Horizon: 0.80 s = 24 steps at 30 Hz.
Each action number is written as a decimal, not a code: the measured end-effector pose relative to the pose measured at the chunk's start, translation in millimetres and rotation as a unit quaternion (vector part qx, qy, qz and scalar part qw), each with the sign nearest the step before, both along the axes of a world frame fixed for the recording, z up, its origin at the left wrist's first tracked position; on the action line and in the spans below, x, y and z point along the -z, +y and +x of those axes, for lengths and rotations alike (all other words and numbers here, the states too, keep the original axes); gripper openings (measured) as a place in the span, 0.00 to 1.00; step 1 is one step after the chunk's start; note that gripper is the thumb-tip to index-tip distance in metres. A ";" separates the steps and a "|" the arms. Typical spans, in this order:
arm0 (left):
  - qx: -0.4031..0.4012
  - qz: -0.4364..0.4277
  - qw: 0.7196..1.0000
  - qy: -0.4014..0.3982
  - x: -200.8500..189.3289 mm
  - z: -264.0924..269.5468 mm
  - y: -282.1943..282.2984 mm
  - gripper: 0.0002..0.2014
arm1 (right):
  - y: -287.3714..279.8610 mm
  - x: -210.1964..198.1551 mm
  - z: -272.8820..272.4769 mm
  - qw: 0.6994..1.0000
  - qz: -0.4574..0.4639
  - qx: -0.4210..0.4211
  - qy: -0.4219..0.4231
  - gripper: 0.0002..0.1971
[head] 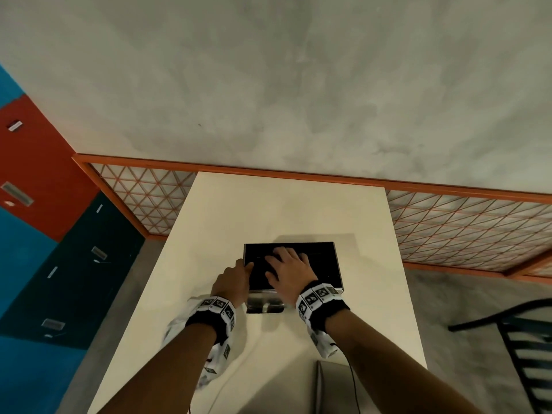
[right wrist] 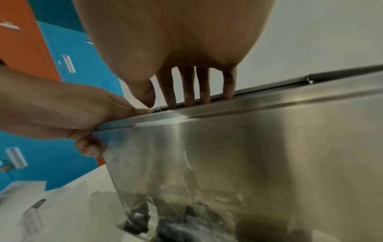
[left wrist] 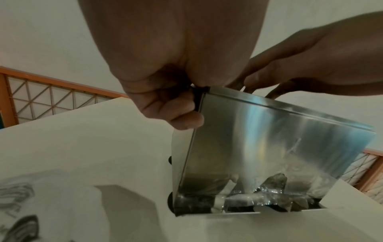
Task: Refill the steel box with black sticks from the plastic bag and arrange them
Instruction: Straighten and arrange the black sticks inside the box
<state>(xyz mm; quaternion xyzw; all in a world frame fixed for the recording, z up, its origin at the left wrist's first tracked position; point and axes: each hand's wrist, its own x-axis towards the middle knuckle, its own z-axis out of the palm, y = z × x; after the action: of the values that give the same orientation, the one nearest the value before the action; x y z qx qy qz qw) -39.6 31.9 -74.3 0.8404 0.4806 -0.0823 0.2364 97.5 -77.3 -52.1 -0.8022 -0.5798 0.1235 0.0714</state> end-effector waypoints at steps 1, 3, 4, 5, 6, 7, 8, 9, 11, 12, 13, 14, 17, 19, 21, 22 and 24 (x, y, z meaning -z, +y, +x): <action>0.001 0.000 1.000 0.001 0.4 0.0 0.1 0.25 | 2.0 2.9 1.8 0.999 -0.034 0.011 0.012 0.26; -0.001 -0.002 1.000 0.004 0.0 0.2 0.5 0.24 | 5.3 10.9 3.5 0.994 -0.096 0.026 0.042 0.28; -0.002 -0.003 1.000 0.004 -0.2 0.4 0.6 0.24 | 5.7 13.2 3.1 0.992 -0.115 0.023 0.051 0.27; -0.002 -0.003 1.000 0.004 -0.3 0.8 0.5 0.24 | 5.7 14.3 2.7 0.991 -0.120 0.018 0.058 0.27; -0.001 -0.002 1.000 0.006 -1.0 0.9 0.4 0.24 | 5.3 14.2 1.6 0.992 -0.110 0.018 0.062 0.27; 0.001 0.000 1.000 0.009 -1.6 0.9 0.2 0.24 | 4.5 12.9 1.1 0.994 -0.087 0.026 0.063 0.26; 0.003 0.000 1.000 0.011 -1.9 0.5 -0.3 0.24 | 2.7 10.9 1.4 0.995 -0.056 0.049 0.061 0.26; 0.005 0.000 1.000 0.012 -1.7 0.3 -0.4 0.24 | 0.6 8.8 3.5 0.994 -0.024 0.090 0.062 0.26; 0.009 -0.003 1.000 0.011 -1.3 -0.6 0.3 0.24 | -4.8 6.1 13.1 0.974 0.016 0.208 0.089 0.27; 0.011 -0.004 1.000 0.010 -1.3 -0.9 0.6 0.24 | -8.8 5.9 19.3 0.957 0.015 0.265 0.116 0.27; 0.011 -0.005 1.000 0.009 -1.1 -1.0 0.7 0.25 | -13.1 6.9 25.5 0.940 0.009 0.309 0.147 0.28; 0.012 -0.006 1.000 0.007 -1.3 -0.8 0.7 0.25 | -16.9 7.6 30.8 0.924 0.005 0.340 0.175 0.29; 0.015 -0.005 1.000 0.005 -3.4 -0.3 0.1 0.26 | -18.4 10.2 40.8 0.896 0.005 0.381 0.230 0.31; 0.018 -0.005 1.000 0.005 -4.1 -1.5 -1.0 0.26 | -13.5 10.2 44.8 0.874 0.006 0.408 0.264 0.29; 0.016 -0.003 1.000 0.001 -3.8 -3.4 -3.4 0.26 | -10.2 9.1 49.0 0.854 0.002 0.430 0.293 0.29; 0.015 -0.001 1.000 -0.002 -4.0 -4.9 -5.1 0.26 | -9.8 8.2 49.9 0.849 -0.002 0.434 0.300 0.29; 0.012 0.005 1.000 -0.009 -4.0 -8.0 -9.7 0.25 | -12.3 9.6 50.2 0.850 0.007 0.432 0.301 0.27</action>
<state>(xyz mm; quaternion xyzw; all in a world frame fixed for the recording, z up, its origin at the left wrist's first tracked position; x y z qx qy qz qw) -47.6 22.2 -70.2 0.8478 0.4692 -0.0750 0.2355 147.7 -89.6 -61.7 -0.8946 -0.1260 0.3115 0.2946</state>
